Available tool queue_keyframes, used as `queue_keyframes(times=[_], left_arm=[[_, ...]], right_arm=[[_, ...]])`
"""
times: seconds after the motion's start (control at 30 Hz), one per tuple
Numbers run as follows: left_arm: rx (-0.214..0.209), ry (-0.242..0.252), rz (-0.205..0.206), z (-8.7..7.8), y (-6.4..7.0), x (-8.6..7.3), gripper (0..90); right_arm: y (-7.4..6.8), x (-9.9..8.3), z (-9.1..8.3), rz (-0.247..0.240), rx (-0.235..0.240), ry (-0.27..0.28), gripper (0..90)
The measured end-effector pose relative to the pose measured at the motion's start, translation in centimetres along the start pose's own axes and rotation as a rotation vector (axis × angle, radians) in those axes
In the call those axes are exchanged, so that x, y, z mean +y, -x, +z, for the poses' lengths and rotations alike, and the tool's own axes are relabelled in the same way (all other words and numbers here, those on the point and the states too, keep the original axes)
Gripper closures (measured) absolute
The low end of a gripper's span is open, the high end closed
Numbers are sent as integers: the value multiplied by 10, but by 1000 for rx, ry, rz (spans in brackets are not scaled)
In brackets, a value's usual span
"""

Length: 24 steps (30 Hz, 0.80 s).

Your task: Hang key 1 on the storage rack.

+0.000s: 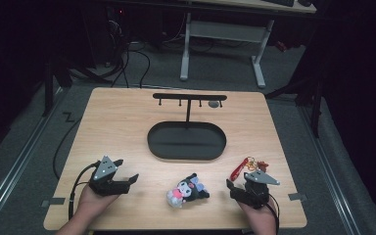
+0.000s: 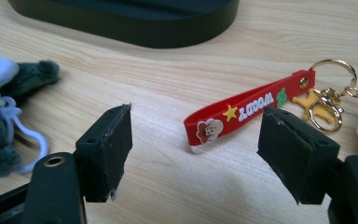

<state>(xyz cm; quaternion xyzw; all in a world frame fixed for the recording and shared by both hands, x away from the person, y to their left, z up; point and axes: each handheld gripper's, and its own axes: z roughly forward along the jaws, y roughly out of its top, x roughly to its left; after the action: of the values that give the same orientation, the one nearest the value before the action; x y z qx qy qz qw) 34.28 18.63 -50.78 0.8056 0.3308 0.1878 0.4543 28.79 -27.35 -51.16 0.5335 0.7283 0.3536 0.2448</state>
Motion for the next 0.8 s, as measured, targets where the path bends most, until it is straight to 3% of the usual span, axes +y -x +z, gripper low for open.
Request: queue_keyframes(times=[0.37,0.5,0.63,0.8], left_arm=[[-10,-4,5,-1,0,-1,211],[-12,-9,4,3,0,-1,223],[-12,-12,-10,4,0,-3,225],[-2,5,-20,-2,-1,-2,225]], right_arm=[[-2,9,0,1,-25,-102,261],[-6,11,3,-23,-22,-149,256],[-9,15,4,-12,-1,-179,256],[-15,24,1,-38,7,-215,271]])
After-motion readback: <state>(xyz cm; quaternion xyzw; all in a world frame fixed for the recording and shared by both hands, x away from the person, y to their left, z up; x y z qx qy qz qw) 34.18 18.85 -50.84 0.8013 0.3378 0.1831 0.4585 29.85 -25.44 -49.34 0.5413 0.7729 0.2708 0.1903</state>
